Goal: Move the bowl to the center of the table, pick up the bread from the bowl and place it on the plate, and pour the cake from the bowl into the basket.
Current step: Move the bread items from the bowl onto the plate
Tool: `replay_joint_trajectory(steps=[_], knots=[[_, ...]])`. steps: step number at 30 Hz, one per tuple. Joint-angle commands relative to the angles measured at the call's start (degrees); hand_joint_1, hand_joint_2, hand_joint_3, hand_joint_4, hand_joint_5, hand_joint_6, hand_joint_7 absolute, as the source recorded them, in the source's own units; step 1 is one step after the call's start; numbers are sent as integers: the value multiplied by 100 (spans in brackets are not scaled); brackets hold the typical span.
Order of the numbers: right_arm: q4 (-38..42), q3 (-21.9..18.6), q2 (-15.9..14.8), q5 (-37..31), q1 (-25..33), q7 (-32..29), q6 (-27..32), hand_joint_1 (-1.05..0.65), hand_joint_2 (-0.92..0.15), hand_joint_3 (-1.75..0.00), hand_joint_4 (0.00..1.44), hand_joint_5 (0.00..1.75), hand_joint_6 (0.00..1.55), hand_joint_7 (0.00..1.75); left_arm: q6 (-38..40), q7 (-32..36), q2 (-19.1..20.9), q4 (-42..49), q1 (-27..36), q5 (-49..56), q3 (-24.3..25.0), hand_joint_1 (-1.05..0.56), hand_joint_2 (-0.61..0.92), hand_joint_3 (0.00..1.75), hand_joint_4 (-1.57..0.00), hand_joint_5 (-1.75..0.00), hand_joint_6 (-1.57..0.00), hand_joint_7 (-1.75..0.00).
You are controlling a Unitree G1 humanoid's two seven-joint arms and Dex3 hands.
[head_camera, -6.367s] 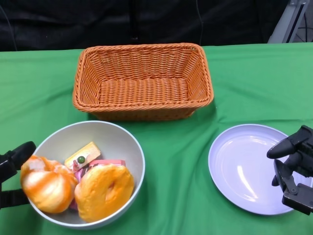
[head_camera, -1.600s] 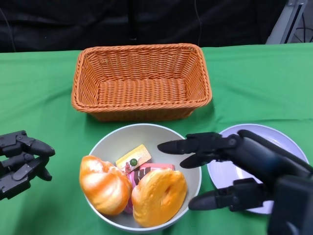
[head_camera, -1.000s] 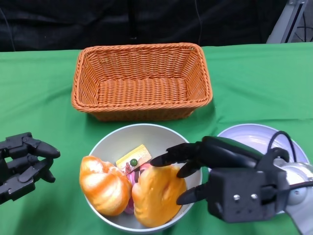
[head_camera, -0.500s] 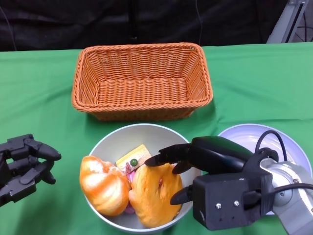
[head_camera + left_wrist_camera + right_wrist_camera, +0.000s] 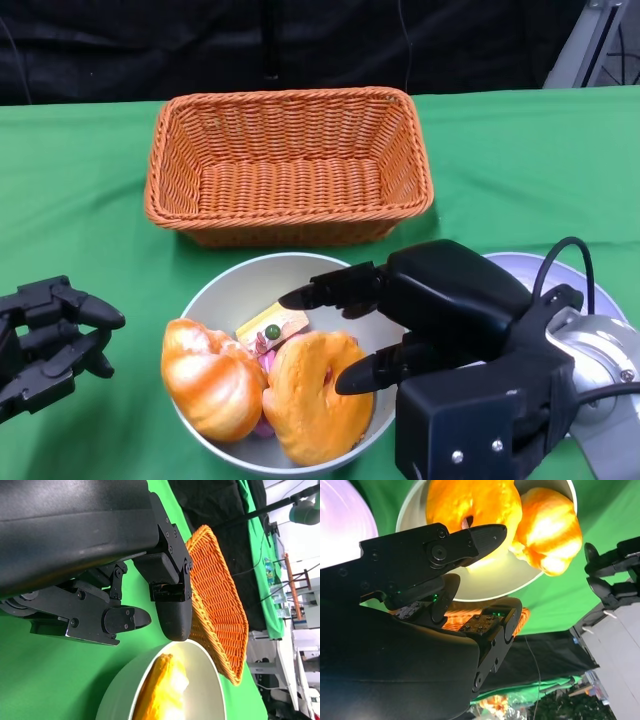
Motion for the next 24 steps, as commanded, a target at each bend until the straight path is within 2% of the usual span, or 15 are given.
replay_joint_trajectory(steps=[1, 4, 7, 10, 14, 19, 24], knots=[[-166, 35, -19, -161, -31, 309, 329, -77, -92, -9, 61, 18, 54, 0, -73, 40, 111, 82, -78, -17, 20, -1, 92, 41, -73, -143, -83, -102], [-199, 167, -20, -323, -219, 826, 793, -79, -92, -10, 44, 8, 43, 0, -53, 54, 110, 79, -77, -20, 26, -1, 92, 41, -73, -144, -83, -102], [-72, 266, 9, -420, -326, 967, 875, -79, -92, -10, 40, 5, 40, 0, -61, 45, 111, 83, -73, -23, 27, -1, 92, 41, -73, -144, -83, -102], [366, 449, 39, -502, -487, 951, 685, -82, -92, -10, 37, 3, 37, 0, -139, 53, 114, 122, -73, 8, 26, 0, 92, 41, -74, -143, -83, -102], [1017, 497, 102, -301, -657, 910, 273, -86, -92, -12, 31, 1, 34, 0, -124, 34, 92, 101, -49, -38, 30, 0, 92, 41, -74, -143, -83, -102], [1410, 400, 290, -134, -789, 763, 54, -87, -92, -9, 23, 0, 29, 0, -207, 59, 110, 135, -41, 26, 20, -1, 92, 41, -75, -142, -83, -102], [1633, 442, 407, -92, -825, 739, -58, -88, -92, -10, 22, 1, 27, 0, -284, 8, 140, 262, -75, 18, 23, -2, 92, 40, -74, -142, -82, -103]])
